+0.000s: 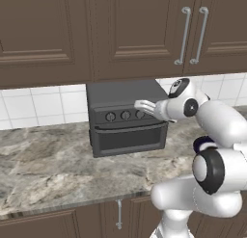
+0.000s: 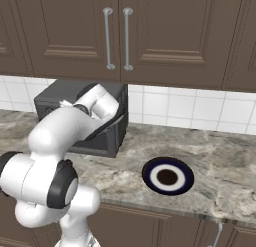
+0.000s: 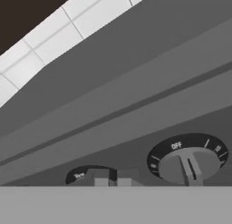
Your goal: Pull the toaster oven rack outwards. Pick up the baguette from the plate and place it on the toaster oven rack. Close the toaster oven door fully and set the temperature to the lowest setting.
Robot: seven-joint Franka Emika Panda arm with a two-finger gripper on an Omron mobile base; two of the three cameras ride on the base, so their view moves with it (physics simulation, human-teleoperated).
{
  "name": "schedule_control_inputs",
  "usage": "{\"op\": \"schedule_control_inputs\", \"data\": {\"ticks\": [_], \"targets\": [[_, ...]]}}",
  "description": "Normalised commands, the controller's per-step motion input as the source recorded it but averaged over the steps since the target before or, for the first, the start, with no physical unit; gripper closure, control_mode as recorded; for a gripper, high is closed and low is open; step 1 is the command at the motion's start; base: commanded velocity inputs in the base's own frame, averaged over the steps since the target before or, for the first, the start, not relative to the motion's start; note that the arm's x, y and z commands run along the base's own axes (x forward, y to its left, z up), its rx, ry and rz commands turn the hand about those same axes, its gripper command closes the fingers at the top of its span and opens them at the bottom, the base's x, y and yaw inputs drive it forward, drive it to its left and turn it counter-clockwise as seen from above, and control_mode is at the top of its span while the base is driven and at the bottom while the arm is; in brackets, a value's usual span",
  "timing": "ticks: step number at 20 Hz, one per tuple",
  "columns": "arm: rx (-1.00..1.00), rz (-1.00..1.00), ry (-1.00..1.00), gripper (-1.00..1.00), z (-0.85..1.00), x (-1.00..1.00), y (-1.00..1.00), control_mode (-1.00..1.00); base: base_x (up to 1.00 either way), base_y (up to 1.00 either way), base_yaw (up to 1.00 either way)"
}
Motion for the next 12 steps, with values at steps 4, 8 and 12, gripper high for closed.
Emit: {"op": "schedule_control_inputs", "data": {"ticks": [4, 8, 12], "targets": [[0.00, 0.00, 0.09, 1.00, -0.17, 0.41, 0.00, -1.00, 0.00, 0.00, 0.00], [0.00, 0.00, 0.10, 1.00, -0.12, 0.63, 0.03, -1.00, 0.00, 0.00, 0.00], [0.00, 0.00, 0.09, 1.00, -0.11, 0.65, 0.07, -1.00, 0.00, 0.00, 0.00]]}}
